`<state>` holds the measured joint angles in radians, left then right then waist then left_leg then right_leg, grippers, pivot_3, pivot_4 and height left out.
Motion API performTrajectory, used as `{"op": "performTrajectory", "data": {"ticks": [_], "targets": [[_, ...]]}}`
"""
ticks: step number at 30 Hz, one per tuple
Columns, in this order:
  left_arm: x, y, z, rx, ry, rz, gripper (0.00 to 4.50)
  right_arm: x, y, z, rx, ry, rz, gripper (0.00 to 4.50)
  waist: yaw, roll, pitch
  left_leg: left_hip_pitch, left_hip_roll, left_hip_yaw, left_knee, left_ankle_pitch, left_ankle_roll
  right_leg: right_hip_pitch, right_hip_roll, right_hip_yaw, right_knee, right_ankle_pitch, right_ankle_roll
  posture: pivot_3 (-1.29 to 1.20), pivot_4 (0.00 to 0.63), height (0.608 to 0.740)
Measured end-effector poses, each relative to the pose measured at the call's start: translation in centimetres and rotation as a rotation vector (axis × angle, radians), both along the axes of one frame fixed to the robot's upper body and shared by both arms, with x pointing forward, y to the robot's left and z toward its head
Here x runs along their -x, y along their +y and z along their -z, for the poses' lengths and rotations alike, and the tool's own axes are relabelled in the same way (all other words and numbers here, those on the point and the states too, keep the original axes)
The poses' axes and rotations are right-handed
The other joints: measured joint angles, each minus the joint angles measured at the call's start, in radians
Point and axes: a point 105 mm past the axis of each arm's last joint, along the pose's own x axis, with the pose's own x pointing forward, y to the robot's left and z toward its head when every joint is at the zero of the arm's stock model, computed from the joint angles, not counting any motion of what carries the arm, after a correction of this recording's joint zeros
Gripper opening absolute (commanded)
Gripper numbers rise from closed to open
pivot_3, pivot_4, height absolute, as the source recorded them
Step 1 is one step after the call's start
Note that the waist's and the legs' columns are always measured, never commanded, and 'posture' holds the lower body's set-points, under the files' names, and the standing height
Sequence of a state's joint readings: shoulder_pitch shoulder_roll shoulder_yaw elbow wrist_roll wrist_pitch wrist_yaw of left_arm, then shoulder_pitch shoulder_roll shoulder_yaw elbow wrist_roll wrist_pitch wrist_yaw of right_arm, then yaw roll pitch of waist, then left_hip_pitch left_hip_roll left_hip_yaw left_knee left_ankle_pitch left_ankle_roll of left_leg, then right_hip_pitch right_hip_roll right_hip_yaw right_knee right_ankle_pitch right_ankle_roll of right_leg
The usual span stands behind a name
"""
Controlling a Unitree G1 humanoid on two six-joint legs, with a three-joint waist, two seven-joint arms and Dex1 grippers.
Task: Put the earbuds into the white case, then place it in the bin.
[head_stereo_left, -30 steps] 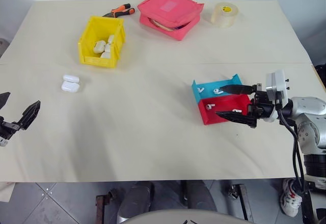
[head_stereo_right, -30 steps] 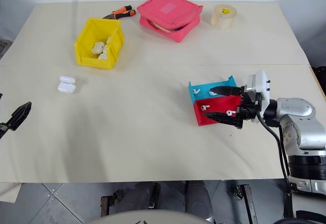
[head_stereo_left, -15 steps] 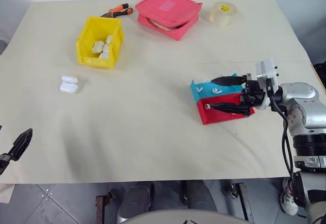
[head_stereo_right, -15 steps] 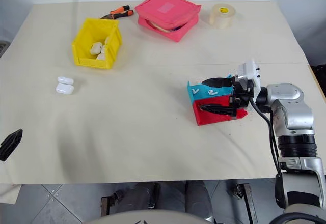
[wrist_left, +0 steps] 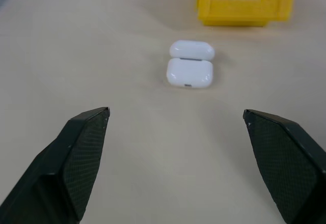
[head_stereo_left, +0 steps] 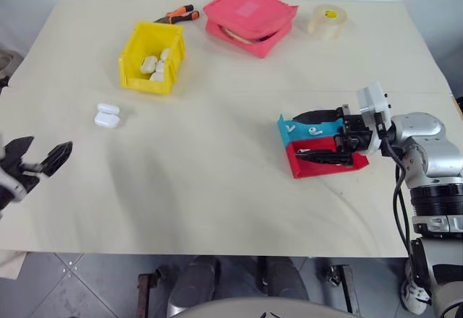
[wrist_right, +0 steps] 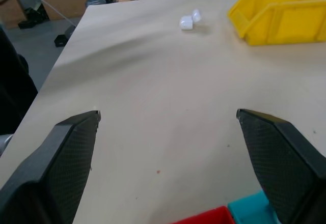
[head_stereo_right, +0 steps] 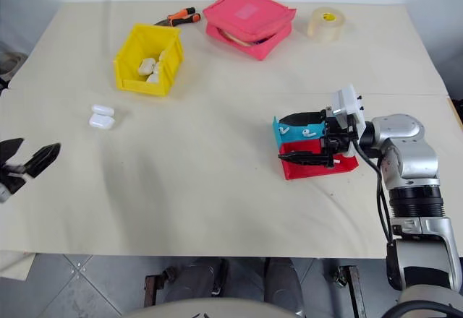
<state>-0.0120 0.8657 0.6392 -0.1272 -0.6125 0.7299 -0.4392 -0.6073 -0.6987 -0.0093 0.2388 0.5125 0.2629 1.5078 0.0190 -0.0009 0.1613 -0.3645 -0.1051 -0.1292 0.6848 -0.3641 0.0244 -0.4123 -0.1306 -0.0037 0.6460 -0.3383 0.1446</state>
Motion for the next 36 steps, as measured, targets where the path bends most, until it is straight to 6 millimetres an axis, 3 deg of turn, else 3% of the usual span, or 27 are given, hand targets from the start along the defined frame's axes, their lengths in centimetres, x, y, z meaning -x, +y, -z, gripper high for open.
{"op": "performTrajectory", "data": {"ticks": [8, 13, 19, 27, 36], "targets": [[-7.6, -1.7, 0.1, -0.025, 0.292, 0.034, 4.47, 0.3, -0.3, 0.5, 0.016, 0.011, 0.011, 4.5, -0.035, 0.0, 0.0, -0.003, -0.005, 0.0, 0.002, 0.0, 0.001, -0.006, 0.0, -0.013, 0.01, 0.0, 0.0, 0.0, 0.15, 0.74], [-9.8, -1.8, 0.3, -0.048, 0.4, 0.011, 4.47, 0.5, -0.4, 0.7, 0.022, 0.011, 0.022, 4.5, -0.054, 0.0, 0.0, -0.005, -0.006, 0.001, 0.002, 0.0, 0.001, -0.014, -0.001, -0.015, 0.015, 0.0, 0.0, 0.0, 0.15, 0.74], [-10.3, -1.7, 2.0, -0.058, 0.561, -0.016, 4.47, 0.7, -0.6, 1.1, 0.028, 0.026, 0.04, 4.5, -0.055, -0.001, 0.0, -0.006, -0.006, 0.003, 0.004, 0.0, 0.001, -0.017, -0.001, -0.016, 0.017, 0.0, 0.0, 0.0, 0.15, 0.74], [-10.0, -0.4, 1.9, -0.048, 0.61, -0.08, 4.47, 1.1, -0.6, 1.5, 0.038, 0.034, 0.047, 4.5, -0.047, -0.001, 0.0, -0.007, -0.007, 0.002, 0.008, -0.001, 0.001, -0.017, -0.001, -0.015, 0.017, 0.0, 0.0, 0.0, 0.15, 0.74], [-10.4, -1.2, 2.1, -0.089, 0.636, 0.003, 4.47, 1.3, -0.6, 1.5, 0.039, 0.028, 0.05, 4.5, -0.045, -0.001, 0.0, -0.007, -0.007, 0.002, 0.009, -0.001, 0.001, -0.016, -0.001, -0.016, 0.019, 0.0, 0.0, 0.0, 0.15, 0.74]]}}
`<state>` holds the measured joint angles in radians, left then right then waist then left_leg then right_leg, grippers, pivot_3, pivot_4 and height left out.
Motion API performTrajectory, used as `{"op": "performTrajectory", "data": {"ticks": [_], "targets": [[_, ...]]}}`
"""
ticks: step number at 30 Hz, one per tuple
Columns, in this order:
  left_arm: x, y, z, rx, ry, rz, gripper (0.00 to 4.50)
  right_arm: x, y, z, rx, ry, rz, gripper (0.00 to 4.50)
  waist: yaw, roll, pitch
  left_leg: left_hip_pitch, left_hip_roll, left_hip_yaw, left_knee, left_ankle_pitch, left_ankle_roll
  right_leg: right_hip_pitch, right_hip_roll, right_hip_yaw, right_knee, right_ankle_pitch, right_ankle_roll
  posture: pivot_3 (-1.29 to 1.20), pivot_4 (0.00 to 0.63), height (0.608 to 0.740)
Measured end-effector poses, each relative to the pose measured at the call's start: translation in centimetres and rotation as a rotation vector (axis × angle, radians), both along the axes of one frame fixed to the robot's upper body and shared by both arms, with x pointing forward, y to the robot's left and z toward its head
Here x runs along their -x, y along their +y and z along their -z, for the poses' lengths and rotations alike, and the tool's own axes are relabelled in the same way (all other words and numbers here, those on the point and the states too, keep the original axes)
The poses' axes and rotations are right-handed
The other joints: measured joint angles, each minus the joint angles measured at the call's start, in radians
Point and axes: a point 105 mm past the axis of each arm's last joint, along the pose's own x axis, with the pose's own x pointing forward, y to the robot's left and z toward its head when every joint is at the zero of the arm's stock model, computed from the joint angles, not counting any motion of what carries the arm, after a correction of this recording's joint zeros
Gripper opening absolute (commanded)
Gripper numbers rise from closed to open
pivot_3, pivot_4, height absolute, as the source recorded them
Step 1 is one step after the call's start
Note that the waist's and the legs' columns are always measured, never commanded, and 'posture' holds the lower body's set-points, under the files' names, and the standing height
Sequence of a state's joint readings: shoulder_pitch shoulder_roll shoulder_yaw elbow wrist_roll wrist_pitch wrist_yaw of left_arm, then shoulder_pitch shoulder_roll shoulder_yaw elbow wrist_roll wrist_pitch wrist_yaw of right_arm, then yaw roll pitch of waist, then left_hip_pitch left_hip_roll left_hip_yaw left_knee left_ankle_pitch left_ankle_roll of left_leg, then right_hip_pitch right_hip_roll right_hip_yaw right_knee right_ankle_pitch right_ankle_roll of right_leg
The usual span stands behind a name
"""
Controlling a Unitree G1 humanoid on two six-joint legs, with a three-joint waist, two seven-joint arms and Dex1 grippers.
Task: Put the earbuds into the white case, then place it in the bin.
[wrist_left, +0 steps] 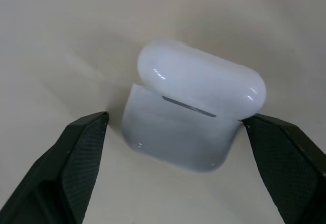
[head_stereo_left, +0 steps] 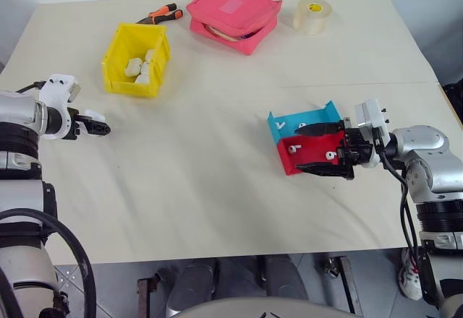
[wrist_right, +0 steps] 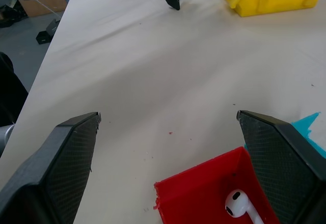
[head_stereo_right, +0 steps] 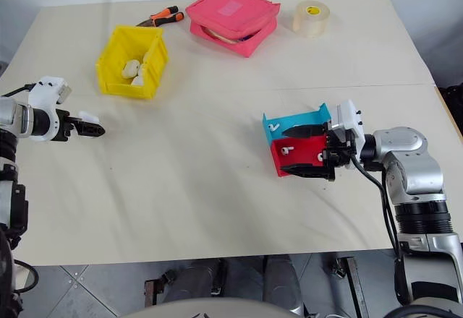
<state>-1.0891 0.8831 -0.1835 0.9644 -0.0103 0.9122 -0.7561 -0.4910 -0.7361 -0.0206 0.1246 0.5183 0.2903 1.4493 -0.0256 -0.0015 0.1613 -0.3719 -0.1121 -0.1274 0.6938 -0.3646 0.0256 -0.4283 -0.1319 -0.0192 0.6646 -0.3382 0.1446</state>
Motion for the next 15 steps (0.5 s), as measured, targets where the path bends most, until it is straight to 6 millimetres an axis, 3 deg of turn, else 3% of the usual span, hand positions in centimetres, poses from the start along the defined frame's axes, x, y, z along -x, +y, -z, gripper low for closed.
{"op": "performTrajectory", "data": {"ticks": [6, 15], "targets": [[-0.24, -0.54, -0.07, -0.05, 0.022, 0.129, 4.47, 0.07, -0.03, 0.1, 0.003, 0.004, 0.004, 4.5, 0.0, 0.0, 0.0, 0.0, 0.0, 0.0, 0.001, 0.0, 0.0, 0.0, 0.0, 0.0, 0.0, 0.0, 0.0, 0.0, 0.15, 0.74], [-0.07, -0.42, -0.14, -0.083, 0.074, 0.176, 4.47, 0.24, -0.55, 0.28, -0.001, 0.01, 0.039, 4.5, -0.001, 0.0, 0.0, 0.0, 0.0, 0.0, 0.002, 0.0, 0.0, 0.0, 0.0, 0.0, 0.002, 0.0, 0.0, 0.0, 0.15, 0.74]]}}
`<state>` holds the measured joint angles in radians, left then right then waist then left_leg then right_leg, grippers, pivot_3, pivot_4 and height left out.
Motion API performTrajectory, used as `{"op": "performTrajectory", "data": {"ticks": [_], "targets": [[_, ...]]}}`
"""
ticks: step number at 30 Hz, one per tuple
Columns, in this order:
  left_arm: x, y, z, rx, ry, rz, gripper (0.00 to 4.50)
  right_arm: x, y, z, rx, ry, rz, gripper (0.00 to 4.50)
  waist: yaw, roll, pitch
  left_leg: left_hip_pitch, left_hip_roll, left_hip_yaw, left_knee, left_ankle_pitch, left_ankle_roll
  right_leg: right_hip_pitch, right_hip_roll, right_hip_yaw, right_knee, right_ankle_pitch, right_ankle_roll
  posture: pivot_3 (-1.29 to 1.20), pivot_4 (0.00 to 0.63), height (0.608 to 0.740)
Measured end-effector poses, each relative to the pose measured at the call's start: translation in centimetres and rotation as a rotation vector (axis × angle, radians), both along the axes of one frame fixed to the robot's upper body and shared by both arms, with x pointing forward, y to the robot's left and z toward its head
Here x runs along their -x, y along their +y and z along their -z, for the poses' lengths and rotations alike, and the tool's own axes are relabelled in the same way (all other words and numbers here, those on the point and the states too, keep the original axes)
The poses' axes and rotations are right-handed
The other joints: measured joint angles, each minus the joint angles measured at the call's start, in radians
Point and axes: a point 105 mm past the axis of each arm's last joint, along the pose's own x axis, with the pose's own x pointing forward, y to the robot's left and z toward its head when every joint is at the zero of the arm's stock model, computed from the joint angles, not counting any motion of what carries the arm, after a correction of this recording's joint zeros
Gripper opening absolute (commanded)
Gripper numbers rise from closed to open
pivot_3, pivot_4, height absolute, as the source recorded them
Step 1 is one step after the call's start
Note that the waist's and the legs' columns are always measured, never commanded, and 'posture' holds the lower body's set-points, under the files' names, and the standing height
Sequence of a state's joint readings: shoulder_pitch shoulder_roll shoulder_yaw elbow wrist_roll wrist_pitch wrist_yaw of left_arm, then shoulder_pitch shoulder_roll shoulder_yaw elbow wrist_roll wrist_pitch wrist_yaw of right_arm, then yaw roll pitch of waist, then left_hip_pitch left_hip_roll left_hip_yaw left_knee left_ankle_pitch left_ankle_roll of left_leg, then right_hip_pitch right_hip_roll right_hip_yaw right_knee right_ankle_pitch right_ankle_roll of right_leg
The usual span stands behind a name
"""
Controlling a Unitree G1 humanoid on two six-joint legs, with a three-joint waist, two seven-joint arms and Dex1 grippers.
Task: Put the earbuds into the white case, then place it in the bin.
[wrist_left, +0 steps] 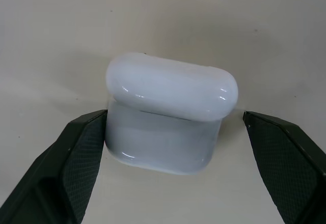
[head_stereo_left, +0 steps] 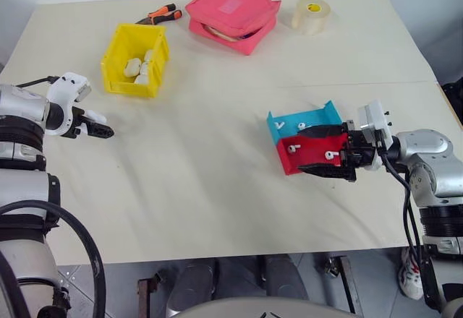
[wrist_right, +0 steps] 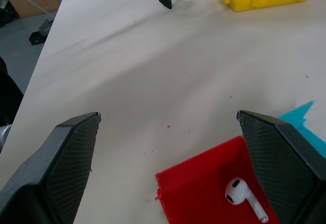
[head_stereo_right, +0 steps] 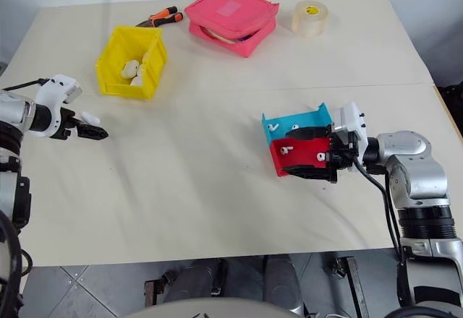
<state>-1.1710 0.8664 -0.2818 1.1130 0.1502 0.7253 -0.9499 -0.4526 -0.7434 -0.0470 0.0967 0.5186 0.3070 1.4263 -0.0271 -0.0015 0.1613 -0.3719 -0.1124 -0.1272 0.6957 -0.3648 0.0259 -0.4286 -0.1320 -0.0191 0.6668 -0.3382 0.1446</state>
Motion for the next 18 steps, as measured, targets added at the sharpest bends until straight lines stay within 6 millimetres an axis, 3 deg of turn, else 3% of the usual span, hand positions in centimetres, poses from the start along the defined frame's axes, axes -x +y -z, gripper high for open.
{"op": "performTrajectory", "data": {"ticks": [3, 6, 10, 18], "targets": [[-0.01, 0.03, -0.02, -0.006, 0.003, 0.005, 4.47, 0.11, 0.1, -0.01, 0.003, -0.004, -0.001, 4.5, 0.0, 0.0, 0.0, 0.0, 0.0, 0.0, 0.0, 0.0, 0.0, 0.0, 0.0, 0.0, 0.0, 0.0, 0.0, 0.0, 0.15, 0.74], [0.08, 0.03, 0.04, -0.002, 0.017, 0.003, 3.93, 0.1, 0.1, -0.01, 0.003, -0.004, 0.002, 4.5, 0.0, 0.0, 0.0, 0.0, 0.0, 0.0, 0.001, 0.0, 0.0, 0.0, 0.0, 0.0, 0.001, 0.0, 0.0, 0.0, 0.15, 0.74], [0.21, -0.14, 0.07, 0.001, 0.039, 0.005, 2.8, 0.03, 0.08, 0.0, 0.002, -0.004, 0.009, 4.5, -0.002, 0.0, 0.0, 0.0, 0.0, 0.0, 0.001, 0.0, 0.0, -0.001, 0.0, 0.0, 0.003, 0.0, 0.0, 0.0, 0.15, 0.74], [0.03, -0.29, -0.06, 0.0, 0.02, 0.027, 2.8, -0.06, -0.25, -0.13, 0.015, -0.008, 0.026, 4.5, -0.002, 0.0, 0.0, 0.0, 0.0, 0.0, 0.001, 0.0, 0.0, -0.002, 0.0, 0.001, 0.005, 0.0, 0.0, 0.0, 0.15, 0.74]]}}
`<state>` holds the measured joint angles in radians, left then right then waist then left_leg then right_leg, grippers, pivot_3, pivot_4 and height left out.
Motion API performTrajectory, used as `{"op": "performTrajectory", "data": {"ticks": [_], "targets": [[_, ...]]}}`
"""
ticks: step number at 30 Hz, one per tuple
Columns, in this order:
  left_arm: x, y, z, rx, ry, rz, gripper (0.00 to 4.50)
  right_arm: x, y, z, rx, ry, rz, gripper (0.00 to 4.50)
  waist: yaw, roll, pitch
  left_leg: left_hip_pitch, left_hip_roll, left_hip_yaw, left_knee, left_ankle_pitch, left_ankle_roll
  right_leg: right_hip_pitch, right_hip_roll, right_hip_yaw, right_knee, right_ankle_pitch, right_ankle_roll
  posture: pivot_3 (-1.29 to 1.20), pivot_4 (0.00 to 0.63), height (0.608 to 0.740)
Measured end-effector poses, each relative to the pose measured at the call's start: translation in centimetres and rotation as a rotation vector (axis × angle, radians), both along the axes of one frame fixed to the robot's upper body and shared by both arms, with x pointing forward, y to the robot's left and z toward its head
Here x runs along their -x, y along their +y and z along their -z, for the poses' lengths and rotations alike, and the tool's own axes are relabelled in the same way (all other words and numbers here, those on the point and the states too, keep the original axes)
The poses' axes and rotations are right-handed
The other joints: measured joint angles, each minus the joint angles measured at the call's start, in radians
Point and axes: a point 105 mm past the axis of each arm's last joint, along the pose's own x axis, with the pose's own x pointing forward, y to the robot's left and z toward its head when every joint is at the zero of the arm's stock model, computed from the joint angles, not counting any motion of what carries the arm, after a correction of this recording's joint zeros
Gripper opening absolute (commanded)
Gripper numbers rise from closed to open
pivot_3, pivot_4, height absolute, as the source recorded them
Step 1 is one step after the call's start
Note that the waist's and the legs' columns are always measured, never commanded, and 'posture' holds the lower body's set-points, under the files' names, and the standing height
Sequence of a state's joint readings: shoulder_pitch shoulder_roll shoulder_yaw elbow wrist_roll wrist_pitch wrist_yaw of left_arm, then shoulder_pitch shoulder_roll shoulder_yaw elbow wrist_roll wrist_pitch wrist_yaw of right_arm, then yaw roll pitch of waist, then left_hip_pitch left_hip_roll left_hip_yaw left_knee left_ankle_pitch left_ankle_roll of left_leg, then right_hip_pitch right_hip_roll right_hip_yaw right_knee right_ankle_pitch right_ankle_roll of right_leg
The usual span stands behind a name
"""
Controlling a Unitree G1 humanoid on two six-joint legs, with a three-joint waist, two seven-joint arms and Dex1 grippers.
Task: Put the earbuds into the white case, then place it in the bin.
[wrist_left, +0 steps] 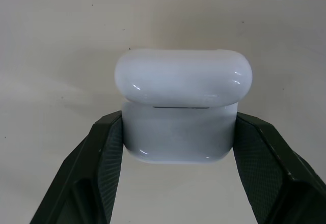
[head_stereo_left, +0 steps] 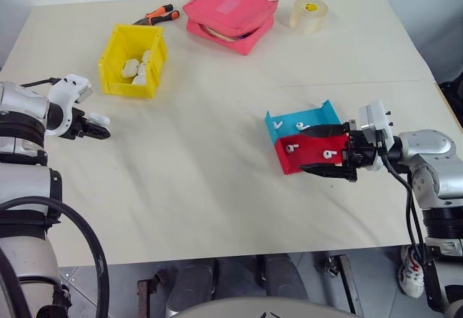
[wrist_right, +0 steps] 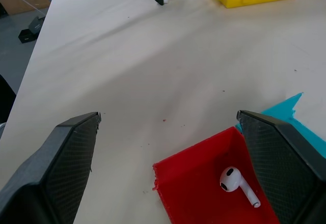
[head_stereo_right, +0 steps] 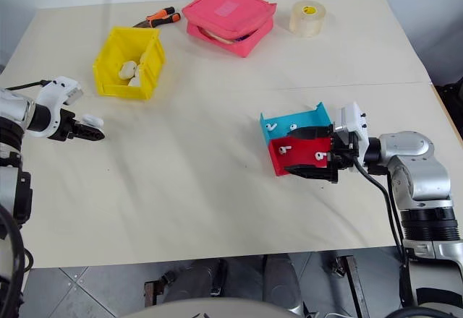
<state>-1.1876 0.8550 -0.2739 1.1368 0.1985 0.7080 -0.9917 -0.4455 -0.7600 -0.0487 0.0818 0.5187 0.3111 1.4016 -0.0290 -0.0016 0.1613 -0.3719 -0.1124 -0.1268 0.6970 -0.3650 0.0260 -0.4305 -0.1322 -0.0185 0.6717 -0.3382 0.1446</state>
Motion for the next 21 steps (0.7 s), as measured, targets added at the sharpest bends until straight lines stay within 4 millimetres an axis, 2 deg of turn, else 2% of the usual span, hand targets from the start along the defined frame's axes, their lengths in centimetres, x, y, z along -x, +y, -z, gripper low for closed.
{"op": "performTrajectory", "data": {"ticks": [2, 6, 11, 12, 15, 18, 21], "targets": [[-0.9, -1.1, -0.6, 0.022, -0.085, 0.075, 2.8, -0.1, -0.3, -0.2, 0.004, -0.009, 0.017, 4.5, 0.002, 0.0, 0.0, -0.002, 0.0, -0.001, 0.001, 0.0, 0.0, -0.001, 0.0, 0.0, 0.0, 0.0, 0.0, 0.0, 0.15, 0.74], [-2.1, -6.0, -2.8, 0.096, -0.284, 0.321, 2.8, 0.0, -1.0, -1.0, 0.008, -0.042, 0.047, 4.5, 0.012, -0.001, 0.0, -0.004, -0.001, -0.004, 0.003, -0.001, 0.001, 0.0, -0.001, 0.0, 0.0, 0.001, -0.001, 0.0, 0.15, 0.74], [-1.3, -13.0, -3.0, 0.227, -0.46, 0.592, 2.8, 0.9, -1.6, -0.8, 0.015, -0.033, 0.083, 4.5, 0.017, -0.001, 0.0, -0.005, -0.001, -0.004, 0.003, -0.001, 0.002, 0.001, -0.002, 0.001, -0.001, 0.001, -0.001, 0.0, 0.15, 0.74], [-1.1, -15.3, -3.3, 0.287, -0.529, 0.654, 2.8, 1.1, -1.8, -0.9, 0.019, -0.037, 0.099, 4.5, 0.022, -0.001, 0.0, -0.005, -0.001, -0.004, 0.004, -0.001, 0.002, 0.001, -0.002, 0.0, -0.001, 0.001, -0.001, 0.0, 0.15, 0.74], [0.0, -20.2, -4.6, 0.436, -0.702, 0.807, 2.8, 1.6, -1.8, -1.4, 0.01, -0.06, 0.123, 4.5, 0.028, -0.002, 0.001, -0.005, -0.001, -0.002, 0.005, -0.001, 0.002, 0.001, -0.001, 0.0, -0.003, 0.001, 0.0, 0.0, 0.15, 0.74], [1.1, -23.4, -6.1, 0.573, -0.897, 0.898, 2.8, 1.8, -2.2, -1.3, 0.007, -0.069, 0.182, 4.5, 0.029, -0.001, 0.0, -0.004, 0.0, 0.0, 0.005, -0.001, 0.002, 0.002, -0.001, 0.0, -0.003, 0.001, 0.0, 0.0, 0.15, 0.74], [2.4, -25.9, -5.7, 0.685, -1.012, 0.959, 2.8, 1.5, -2.6, -1.0, 0.039, -0.092, 0.271, 4.5, 0.03, -0.001, 0.0, -0.004, 0.0, 0.001, 0.004, -0.001, 0.002, 0.002, -0.001, 0.0, -0.004, 0.001, 0.0, 0.0, 0.15, 0.74]]}}
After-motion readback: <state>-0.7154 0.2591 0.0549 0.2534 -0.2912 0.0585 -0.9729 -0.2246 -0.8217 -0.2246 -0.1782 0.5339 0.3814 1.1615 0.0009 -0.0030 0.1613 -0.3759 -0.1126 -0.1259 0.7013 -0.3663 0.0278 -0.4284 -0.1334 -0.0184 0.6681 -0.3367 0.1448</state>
